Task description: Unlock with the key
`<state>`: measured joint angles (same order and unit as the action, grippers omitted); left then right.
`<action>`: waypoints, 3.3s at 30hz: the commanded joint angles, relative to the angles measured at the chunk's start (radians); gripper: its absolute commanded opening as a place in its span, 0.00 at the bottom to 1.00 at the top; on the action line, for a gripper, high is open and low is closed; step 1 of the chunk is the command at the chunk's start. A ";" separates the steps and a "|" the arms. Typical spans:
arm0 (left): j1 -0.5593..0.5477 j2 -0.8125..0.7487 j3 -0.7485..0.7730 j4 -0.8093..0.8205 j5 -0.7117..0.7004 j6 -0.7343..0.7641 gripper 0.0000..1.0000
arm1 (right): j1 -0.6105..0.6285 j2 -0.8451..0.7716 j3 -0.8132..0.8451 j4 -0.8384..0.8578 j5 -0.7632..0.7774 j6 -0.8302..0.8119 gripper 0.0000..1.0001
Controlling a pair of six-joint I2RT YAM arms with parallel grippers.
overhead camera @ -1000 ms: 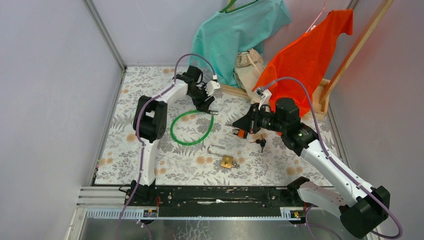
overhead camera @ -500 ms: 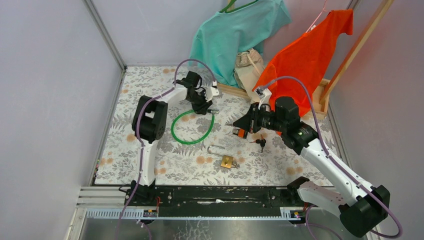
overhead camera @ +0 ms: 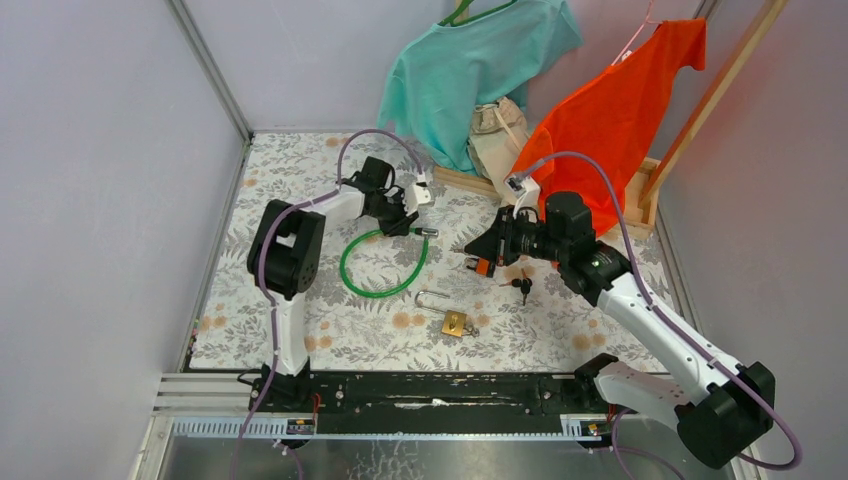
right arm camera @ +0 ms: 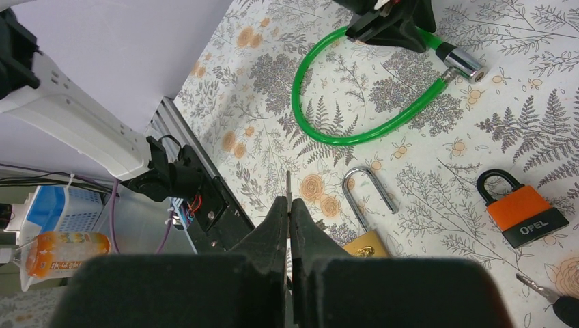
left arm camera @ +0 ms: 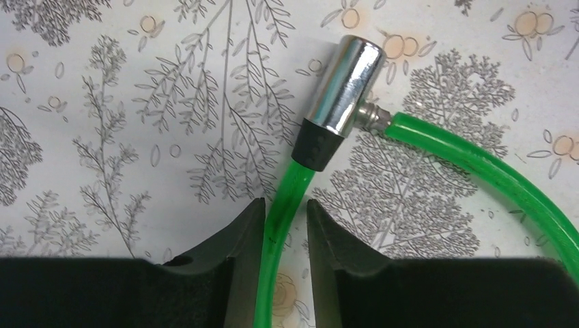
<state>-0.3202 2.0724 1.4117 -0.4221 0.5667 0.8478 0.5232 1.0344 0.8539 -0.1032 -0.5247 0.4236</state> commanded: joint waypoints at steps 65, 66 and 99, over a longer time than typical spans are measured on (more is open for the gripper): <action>-0.012 -1.379 -0.331 0.056 0.417 0.115 0.00 | 0.167 -0.127 0.313 0.065 -0.153 -0.134 0.00; -0.011 -1.381 -0.328 0.056 0.422 0.112 0.00 | 0.169 -0.124 0.315 0.065 -0.152 -0.133 0.00; -0.011 -1.377 -0.292 0.068 0.435 0.107 0.00 | 0.235 -0.045 0.414 0.160 -0.195 -0.117 0.00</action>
<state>-0.3271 0.6846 1.0996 -0.4404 1.0138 0.9771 0.7483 0.9844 1.2144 0.0357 -0.7258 0.3649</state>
